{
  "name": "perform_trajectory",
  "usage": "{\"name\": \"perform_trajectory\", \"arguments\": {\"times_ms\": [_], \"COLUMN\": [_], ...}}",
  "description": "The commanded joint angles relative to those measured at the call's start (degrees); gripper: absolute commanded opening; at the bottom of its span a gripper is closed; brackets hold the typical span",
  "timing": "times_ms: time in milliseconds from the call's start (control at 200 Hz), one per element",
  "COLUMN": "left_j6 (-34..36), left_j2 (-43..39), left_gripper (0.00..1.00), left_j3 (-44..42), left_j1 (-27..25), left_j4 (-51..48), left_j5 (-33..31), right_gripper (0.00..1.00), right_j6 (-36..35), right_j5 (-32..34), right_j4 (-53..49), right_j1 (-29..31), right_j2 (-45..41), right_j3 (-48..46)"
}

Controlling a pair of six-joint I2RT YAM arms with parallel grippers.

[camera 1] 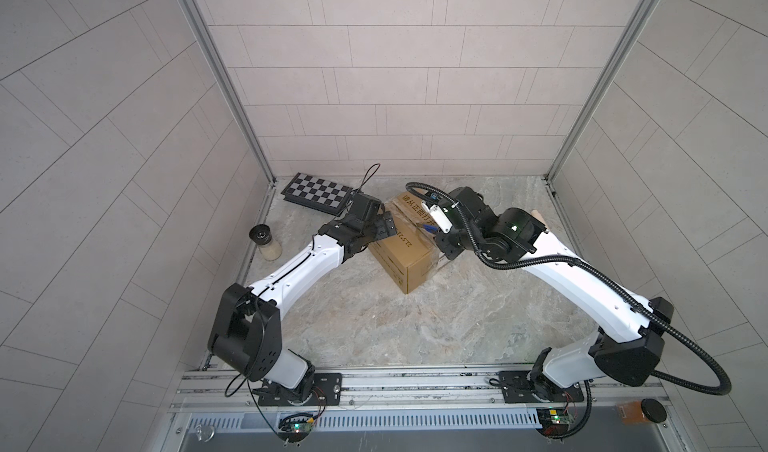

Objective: Unpack the express box

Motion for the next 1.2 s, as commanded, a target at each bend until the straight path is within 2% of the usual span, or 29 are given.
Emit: {"name": "perform_trajectory", "arguments": {"times_ms": [0,385,981,1192], "left_j6": [0.95,0.93,-0.90,-1.07], "left_j2": [1.82,1.85,3.59,3.50], "left_gripper": [0.99,0.99,0.98,0.98], "left_j3": [-3.13,-3.56,-5.41,-5.41], "left_j1": [0.29,0.30,1.14,1.17], "left_j4": [-8.07,-7.22,-8.81,-7.58], "left_j5": [-2.37,-1.70,-3.85,-2.50], "right_gripper": [0.00,0.00,0.00,0.00], "right_j6": [-0.51,-0.28,-0.36,0.55], "right_j5": [1.69,0.06,3.18,0.58], "right_j4": [0.16,2.60,-9.44,-6.73], "right_j1": [0.07,0.07,0.16,0.18], "right_j2": [0.69,3.14,-3.37,-2.98], "right_j3": [-1.11,-2.48,-2.56,-5.13]}}
